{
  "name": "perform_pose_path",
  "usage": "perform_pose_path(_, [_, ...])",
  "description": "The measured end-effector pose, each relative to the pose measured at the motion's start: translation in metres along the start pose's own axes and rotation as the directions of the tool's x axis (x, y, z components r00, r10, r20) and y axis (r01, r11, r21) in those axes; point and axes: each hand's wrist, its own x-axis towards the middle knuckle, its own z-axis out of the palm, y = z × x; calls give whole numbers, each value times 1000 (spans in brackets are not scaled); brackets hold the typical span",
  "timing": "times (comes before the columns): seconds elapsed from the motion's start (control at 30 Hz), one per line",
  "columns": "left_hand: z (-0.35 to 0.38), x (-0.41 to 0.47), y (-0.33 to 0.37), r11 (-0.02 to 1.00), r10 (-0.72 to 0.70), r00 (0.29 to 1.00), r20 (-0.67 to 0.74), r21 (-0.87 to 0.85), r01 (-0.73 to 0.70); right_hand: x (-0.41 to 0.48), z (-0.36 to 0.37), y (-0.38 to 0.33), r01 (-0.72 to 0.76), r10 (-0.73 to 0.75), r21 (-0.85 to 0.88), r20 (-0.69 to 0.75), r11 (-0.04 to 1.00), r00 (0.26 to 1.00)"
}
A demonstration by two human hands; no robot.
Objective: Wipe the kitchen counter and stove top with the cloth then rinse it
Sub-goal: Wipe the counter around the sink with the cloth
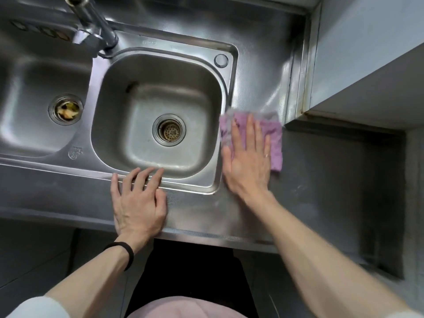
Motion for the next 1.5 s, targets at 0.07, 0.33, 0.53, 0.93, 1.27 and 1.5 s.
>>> perform_pose_path(0.07, [1, -1, 0, 1000, 5, 1000, -1, 4, -5, 23, -5, 1, -97, 96, -21, -14, 995, 995])
perform_pose_path(0.33, [5, -1, -1, 999, 25, 999, -34, 30, -24, -32, -12, 77, -97, 97, -1, -16, 995, 995])
perform_pose_path(0.53, [4, -2, 0, 1000, 20, 999, -41, 9, -20, -67, -35, 202, -275, 274, -32, -29, 961, 961])
perform_pose_path(0.93, [6, -3, -1, 1000, 16, 999, -28, 11, -16, -153, 9, 68, -453, 455, 49, -83, 890, 886])
perform_pose_path(1.27, [6, -2, -3, 999, 34, 999, 7, 38, -35, -136, 24, -8, 47, -46, 48, -20, 998, 999])
perform_pose_path(1.5, [4, -3, -5, 999, 38, 999, 24, 25, -39, -172, -10, 134, -292, 287, -1, -182, 956, 940])
